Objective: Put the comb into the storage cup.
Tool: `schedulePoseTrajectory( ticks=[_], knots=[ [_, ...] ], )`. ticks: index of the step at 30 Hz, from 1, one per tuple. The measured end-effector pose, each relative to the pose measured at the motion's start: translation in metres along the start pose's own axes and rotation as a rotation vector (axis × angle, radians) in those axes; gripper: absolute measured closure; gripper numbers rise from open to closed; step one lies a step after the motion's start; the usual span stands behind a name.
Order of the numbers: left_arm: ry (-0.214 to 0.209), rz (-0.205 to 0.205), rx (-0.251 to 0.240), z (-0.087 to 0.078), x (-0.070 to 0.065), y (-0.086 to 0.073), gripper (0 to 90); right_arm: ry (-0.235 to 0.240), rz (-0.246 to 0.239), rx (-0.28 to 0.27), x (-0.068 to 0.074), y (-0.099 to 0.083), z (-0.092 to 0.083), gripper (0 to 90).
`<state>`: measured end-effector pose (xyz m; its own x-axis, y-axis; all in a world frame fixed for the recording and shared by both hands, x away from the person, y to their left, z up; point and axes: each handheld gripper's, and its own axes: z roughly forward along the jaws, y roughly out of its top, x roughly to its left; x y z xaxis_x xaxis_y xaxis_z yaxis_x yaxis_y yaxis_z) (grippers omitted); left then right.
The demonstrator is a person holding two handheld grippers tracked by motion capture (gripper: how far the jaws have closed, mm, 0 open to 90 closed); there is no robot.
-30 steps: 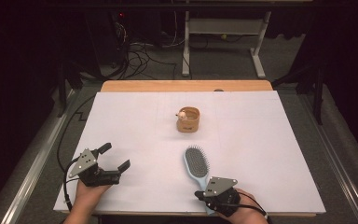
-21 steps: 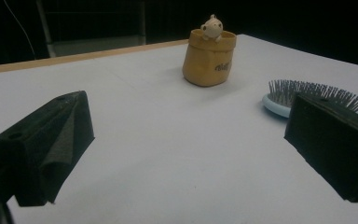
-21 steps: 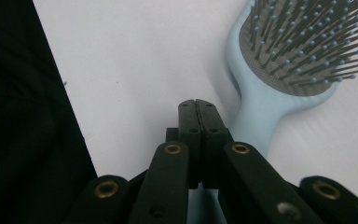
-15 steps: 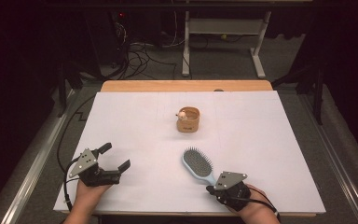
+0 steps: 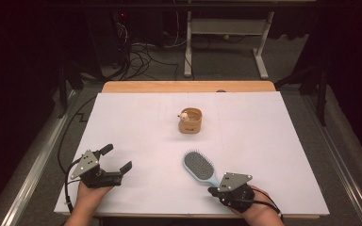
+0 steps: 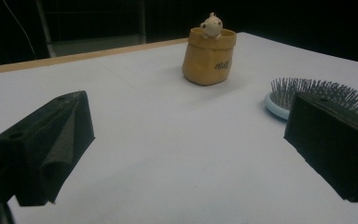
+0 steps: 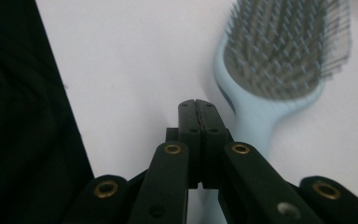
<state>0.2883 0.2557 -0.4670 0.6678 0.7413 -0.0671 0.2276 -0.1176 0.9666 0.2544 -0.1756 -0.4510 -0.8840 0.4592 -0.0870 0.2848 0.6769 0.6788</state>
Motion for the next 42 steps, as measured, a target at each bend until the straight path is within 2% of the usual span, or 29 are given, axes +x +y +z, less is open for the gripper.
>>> schedulePoseTrajectory(
  ticks=[2,4,8,11,16,23,27,29,33,42],
  knots=[
    [0.0,0.001,-0.001,0.0,0.0,0.0,2.5,-0.004,0.014,-0.044,-0.001,0.001,-0.004,90.0],
    [0.0,0.003,-0.002,0.0,0.0,0.0,2.1,0.001,0.05,-0.095,-0.004,0.001,-0.008,90.0],
    [0.007,0.014,-0.008,0.001,-0.002,0.001,0.9,-0.047,0.091,-0.16,-0.011,-0.001,-0.015,90.0],
    [0.008,0.023,-0.01,0.001,-0.003,0.002,0.6,-0.097,0.147,-0.201,-0.018,-0.005,-0.019,89.0],
    [0.002,0.024,-0.007,0.002,-0.003,0.003,0.6,-0.166,0.231,-0.236,-0.032,-0.014,-0.024,85.4],
    [-0.003,0.021,0.021,0.004,-0.003,0.001,0.6,-0.247,0.344,-0.228,-0.051,-0.03,-0.026,75.1],
    [-0.001,0.007,0.026,0.004,-0.002,-0.001,0.6,-0.261,0.387,-0.228,-0.058,-0.036,-0.025,67.3],
    [-0.003,0.002,0.04,0.005,-0.001,-0.001,0.5,-0.272,0.4,-0.228,-0.059,-0.038,-0.025,62.9],
    [-0.007,-0.001,0.037,0.005,-0.001,-0.002,0.3,-0.303,0.41,-0.227,-0.061,-0.04,-0.024,49.5],
    [-0.016,-0.012,0.042,0.005,-0.001,-0.004,0.3,-0.29,0.444,-0.234,-0.066,-0.042,-0.02,21.6]
  ],
)
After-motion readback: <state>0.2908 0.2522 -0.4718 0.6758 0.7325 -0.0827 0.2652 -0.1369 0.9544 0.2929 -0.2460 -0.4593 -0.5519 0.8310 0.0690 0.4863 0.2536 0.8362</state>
